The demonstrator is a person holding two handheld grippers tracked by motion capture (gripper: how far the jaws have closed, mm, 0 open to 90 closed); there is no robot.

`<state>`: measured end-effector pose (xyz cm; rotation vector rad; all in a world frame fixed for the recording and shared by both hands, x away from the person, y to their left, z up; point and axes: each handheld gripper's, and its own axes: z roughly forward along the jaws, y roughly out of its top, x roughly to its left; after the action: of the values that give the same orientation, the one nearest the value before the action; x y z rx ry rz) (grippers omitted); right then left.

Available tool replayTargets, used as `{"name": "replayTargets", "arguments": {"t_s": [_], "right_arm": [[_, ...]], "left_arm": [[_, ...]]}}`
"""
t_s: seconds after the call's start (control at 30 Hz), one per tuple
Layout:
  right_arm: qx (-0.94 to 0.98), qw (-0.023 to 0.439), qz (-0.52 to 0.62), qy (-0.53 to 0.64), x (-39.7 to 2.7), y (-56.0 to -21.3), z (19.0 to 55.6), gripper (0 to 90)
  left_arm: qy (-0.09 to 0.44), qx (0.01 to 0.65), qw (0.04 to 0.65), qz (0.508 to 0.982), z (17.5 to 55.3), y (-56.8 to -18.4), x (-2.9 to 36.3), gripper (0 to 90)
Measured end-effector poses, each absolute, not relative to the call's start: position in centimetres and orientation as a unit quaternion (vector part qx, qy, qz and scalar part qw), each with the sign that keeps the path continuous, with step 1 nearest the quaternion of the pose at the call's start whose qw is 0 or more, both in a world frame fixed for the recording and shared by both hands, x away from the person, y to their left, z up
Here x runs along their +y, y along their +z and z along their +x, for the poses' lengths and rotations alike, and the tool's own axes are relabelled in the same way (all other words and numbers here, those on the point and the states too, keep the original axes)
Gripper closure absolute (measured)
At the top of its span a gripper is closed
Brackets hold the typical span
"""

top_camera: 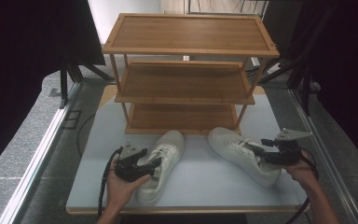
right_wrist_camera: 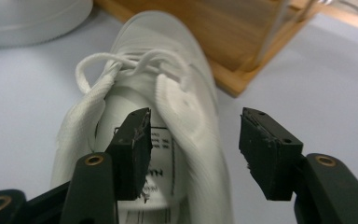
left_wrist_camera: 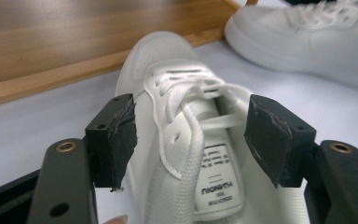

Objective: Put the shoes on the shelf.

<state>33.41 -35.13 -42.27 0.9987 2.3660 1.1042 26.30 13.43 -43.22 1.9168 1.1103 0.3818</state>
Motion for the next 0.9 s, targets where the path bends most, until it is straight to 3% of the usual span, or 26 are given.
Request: {"name": "replayTargets", "arguments": {"t_s": [0.27, 0.37, 0.5, 0.67, 0.9], "right_arm": [[0.849, 0.161, 0.338, 0.373, -34.4, -43.3, 35.4, 57.6], [0.853, 0.165, 0.337, 0.363, -34.3, -43.8, 36.0, 60.9], [0.862, 0.174, 0.329, 0.344, -34.2, -44.1, 36.2, 72.9], [0.863, 0.190, 0.330, 0.332, -34.0, -44.2, 36.1, 82.0], [0.858, 0.189, 0.337, 0.337, -33.8, -43.9, 35.9, 84.6]], "left_arm": [[0.144, 0.463, 0.403, 0.776, 28.2, -45.0, 12.8, 44.1], [0.129, 0.465, 0.408, 0.775, 28.6, -45.1, 13.0, 53.5], [0.145, 0.459, 0.401, 0.779, 28.5, -45.2, 13.0, 61.9], [0.173, 0.463, 0.386, 0.779, 28.2, -45.1, 12.8, 79.6], [0.135, 0.471, 0.425, 0.761, 28.6, -45.0, 14.1, 81.9]]}}
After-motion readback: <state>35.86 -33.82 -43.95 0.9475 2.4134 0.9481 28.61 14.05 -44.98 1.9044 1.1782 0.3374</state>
